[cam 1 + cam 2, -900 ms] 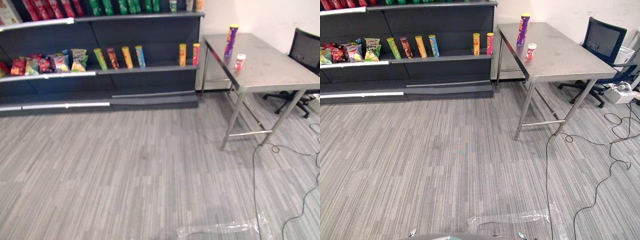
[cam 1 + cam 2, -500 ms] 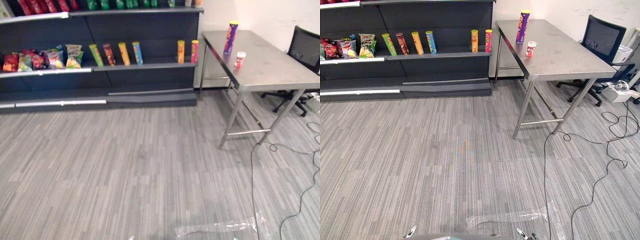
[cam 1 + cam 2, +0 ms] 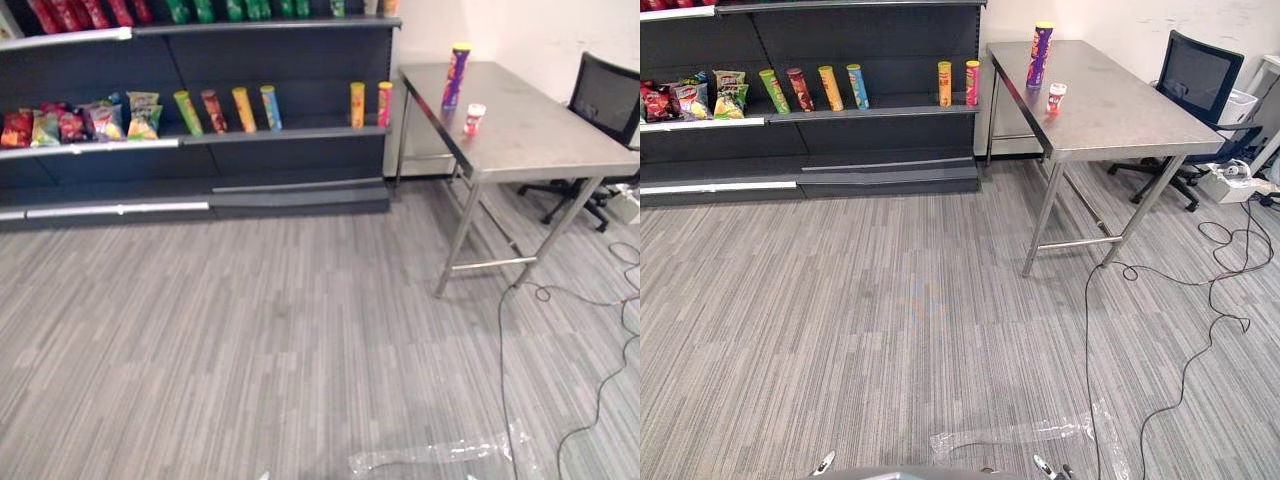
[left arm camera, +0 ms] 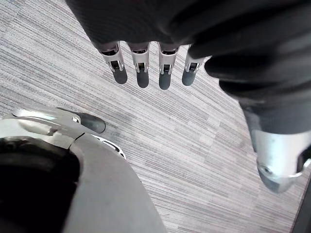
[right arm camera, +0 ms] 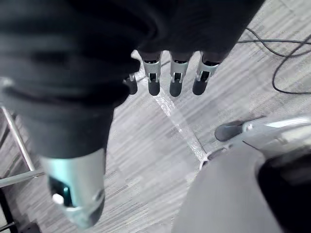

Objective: Put the gum and the chips on the shelf.

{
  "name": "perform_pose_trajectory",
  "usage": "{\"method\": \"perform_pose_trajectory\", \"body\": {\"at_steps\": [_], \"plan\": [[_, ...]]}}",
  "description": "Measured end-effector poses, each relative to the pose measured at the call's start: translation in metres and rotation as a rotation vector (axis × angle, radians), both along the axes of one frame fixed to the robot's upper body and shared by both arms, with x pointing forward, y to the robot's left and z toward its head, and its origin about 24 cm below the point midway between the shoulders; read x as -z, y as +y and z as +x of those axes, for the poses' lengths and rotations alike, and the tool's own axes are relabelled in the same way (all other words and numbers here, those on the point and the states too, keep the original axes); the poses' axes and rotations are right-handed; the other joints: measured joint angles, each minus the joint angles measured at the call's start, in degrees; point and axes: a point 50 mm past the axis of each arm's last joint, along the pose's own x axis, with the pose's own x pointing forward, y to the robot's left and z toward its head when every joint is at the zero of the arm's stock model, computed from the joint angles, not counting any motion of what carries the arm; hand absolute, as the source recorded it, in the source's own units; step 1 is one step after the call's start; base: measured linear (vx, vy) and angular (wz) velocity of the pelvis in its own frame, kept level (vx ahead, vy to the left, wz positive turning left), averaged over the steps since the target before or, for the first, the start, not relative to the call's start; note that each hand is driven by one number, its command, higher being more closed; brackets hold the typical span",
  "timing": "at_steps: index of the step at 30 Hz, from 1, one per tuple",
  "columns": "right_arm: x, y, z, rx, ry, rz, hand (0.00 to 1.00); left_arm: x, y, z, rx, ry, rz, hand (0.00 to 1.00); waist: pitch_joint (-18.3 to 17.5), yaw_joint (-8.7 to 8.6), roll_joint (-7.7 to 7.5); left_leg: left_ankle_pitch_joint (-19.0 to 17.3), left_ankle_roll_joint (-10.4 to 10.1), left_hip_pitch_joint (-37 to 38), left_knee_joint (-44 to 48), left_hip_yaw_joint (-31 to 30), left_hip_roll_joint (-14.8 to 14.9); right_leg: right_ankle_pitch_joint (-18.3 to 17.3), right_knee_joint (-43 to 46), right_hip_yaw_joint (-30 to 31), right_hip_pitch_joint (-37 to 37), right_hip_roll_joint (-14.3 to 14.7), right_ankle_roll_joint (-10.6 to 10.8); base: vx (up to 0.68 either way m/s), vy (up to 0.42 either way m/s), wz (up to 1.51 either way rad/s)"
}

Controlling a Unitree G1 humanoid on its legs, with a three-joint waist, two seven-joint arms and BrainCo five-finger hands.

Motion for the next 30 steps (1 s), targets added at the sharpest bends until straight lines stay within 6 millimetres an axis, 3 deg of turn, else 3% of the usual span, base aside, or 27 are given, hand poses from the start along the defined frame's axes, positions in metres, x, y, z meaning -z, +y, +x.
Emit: {"method": "perform_pose_trajectory", "body": {"at_steps": [2,7,15,21,24,26,30], "plan": [[-0.002,0.0,0.004,-0.059,-0.02,-0.071,0.0,0.0,0.0,0.0,0.003,0.0,0.001,0.0,0.04,-0.03,-0.07,-0.06,-0.09,0.01,-0.02,0.02,0.0,0.0,-0.02,0.0,-0.03,0.02,0.0,0.02,-0.008,0.0],[-0.002,0.0,0.005,-0.071,-0.013,-0.058,0.0,0.0,0.001,0.001,0.008,-0.004,0.003,0.0,0.12,0.0,-0.22,-0.12,-0.19,0.1,-0.02,0.11,-0.02,0.0,-0.02,-0.04,0.0,0.02,0.01,-0.01,-0.005,0.0],[-0.001,0.0,0.001,0.038,0.008,-0.058,0.0,0.0,0.001,0.001,0.006,0.003,0.005,0.0,0.19,-0.06,-0.25,-0.14,-0.21,0.45,-0.01,0.17,0.06,-0.07,0.3,-0.03,0.01,-0.02,-0.02,-0.02,-0.009,0.0],[-0.003,0.003,0.015,0.041,-0.059,-0.01,0.0,-0.001,0.003,0.006,-0.025,-0.013,0.0,0.0,2.33,-0.24,-0.72,-0.55,-0.76,-2.29,2.84,-0.41,0.37,-4.6,9.86,-0.77,-5.13,-1.4,-0.62,-0.03,-0.017,0.08],[-0.003,0.007,0.022,0.055,-0.088,0.02,0.0,-0.002,0.008,0.011,-0.055,-0.023,-0.013,0.0,3.81,-0.12,-1.49,-4.08,-1.69,-6.52,10.59,-1.1,1.19,-8.3,15.77,-1.42,-8.33,-2.35,-1.27,-0.05,-0.05,0.14],[-0.003,0.008,0.026,0.047,-0.099,0.026,0.0,-0.003,0.01,0.012,-0.101,-0.047,-0.039,0.0,4.92,-0.03,-2.14,-6.77,-3.01,-11.02,21.34,0.92,3.19,-10.99,18.94,-1.66,-9.2,-2.48,-2.33,-0.03,-0.107,0.14],[-0.004,0.007,0.029,0.043,-0.096,0.027,0.0,-0.003,0.005,0.014,-0.211,-0.086,-0.104,0.0,6.73,0.16,-1.68,-5.36,-3.34,-19.8,42.27,3.84,7.22,-12.83,20.64,-1.11,-7.0,-2.67,-2.74,0.03,-0.059,0.0]]}}
